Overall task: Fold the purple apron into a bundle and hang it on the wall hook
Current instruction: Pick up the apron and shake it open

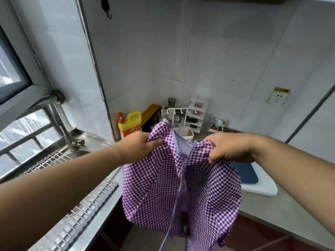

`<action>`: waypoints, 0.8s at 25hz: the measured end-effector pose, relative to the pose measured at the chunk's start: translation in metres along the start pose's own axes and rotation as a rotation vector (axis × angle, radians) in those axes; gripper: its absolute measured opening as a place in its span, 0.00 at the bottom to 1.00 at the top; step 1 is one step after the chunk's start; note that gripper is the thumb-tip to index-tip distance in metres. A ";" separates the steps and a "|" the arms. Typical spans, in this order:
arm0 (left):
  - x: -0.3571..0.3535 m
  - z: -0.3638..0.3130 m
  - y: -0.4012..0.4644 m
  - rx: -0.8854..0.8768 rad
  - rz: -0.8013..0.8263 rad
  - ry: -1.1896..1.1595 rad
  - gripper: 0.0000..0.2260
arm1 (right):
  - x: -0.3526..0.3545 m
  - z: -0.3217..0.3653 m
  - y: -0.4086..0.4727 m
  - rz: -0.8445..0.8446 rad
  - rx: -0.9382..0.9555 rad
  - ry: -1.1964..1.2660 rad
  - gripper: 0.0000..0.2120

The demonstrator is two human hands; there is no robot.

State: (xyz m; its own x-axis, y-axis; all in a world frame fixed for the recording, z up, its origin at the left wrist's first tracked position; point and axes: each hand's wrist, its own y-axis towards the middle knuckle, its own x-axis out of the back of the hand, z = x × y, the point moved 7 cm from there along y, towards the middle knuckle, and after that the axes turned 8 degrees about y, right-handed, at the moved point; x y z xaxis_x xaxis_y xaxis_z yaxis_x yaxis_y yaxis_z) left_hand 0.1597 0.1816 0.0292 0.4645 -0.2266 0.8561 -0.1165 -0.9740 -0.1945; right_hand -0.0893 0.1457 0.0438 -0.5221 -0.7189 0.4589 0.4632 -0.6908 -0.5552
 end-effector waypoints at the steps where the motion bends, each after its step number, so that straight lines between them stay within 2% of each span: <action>1: 0.003 0.008 -0.002 0.052 -0.025 0.011 0.22 | 0.002 -0.010 0.000 -0.060 -0.012 -0.086 0.11; 2: 0.005 0.013 -0.004 0.102 -0.043 0.022 0.25 | 0.002 -0.017 -0.003 -0.149 -0.025 -0.166 0.05; 3: 0.006 0.015 -0.006 0.132 -0.061 0.035 0.27 | 0.002 -0.021 -0.005 -0.246 -0.031 -0.207 0.04; 4: 0.004 0.015 -0.009 0.124 -0.069 0.044 0.27 | -0.002 -0.022 -0.009 -0.327 -0.019 -0.228 0.07; 6: -0.007 -0.004 -0.020 -0.028 -0.013 0.084 0.29 | -0.021 -0.017 -0.014 -0.385 0.042 -0.237 0.10; 8: -0.028 -0.031 -0.038 -0.157 0.134 0.198 0.46 | -0.047 -0.008 -0.021 -0.403 0.088 -0.236 0.11; 9: -0.039 -0.041 -0.043 -0.184 0.166 0.273 0.49 | -0.058 -0.003 -0.023 -0.404 0.109 -0.243 0.11; 10: -0.047 -0.048 -0.046 -0.196 0.158 0.327 0.44 | -0.068 0.002 -0.028 -0.395 0.133 -0.244 0.12; 13: -0.055 -0.065 -0.047 -0.237 0.049 0.353 0.05 | -0.086 0.013 -0.042 -0.364 0.255 -0.222 0.08; 14: -0.055 -0.067 -0.051 -0.242 0.043 0.325 0.04 | -0.087 0.011 -0.047 -0.378 0.271 -0.198 0.05; 15: -0.053 -0.071 -0.056 -0.244 0.038 0.293 0.07 | -0.085 0.005 -0.053 -0.405 0.270 -0.173 0.05; 19: -0.052 -0.083 -0.071 -0.197 0.012 0.197 0.07 | -0.074 -0.051 -0.067 -0.589 0.113 -0.121 0.20; 20: -0.052 -0.085 -0.074 -0.182 -0.001 0.179 0.08 | -0.075 -0.072 -0.065 -0.571 0.076 -0.050 0.24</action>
State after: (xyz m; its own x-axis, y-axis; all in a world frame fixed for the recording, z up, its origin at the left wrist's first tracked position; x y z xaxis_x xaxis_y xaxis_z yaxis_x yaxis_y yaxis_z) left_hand 0.0689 0.2663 0.0395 0.3039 -0.2046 0.9305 -0.2796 -0.9528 -0.1182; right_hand -0.1322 0.2505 -0.0046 -0.6711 -0.2321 0.7041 0.1691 -0.9726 -0.1595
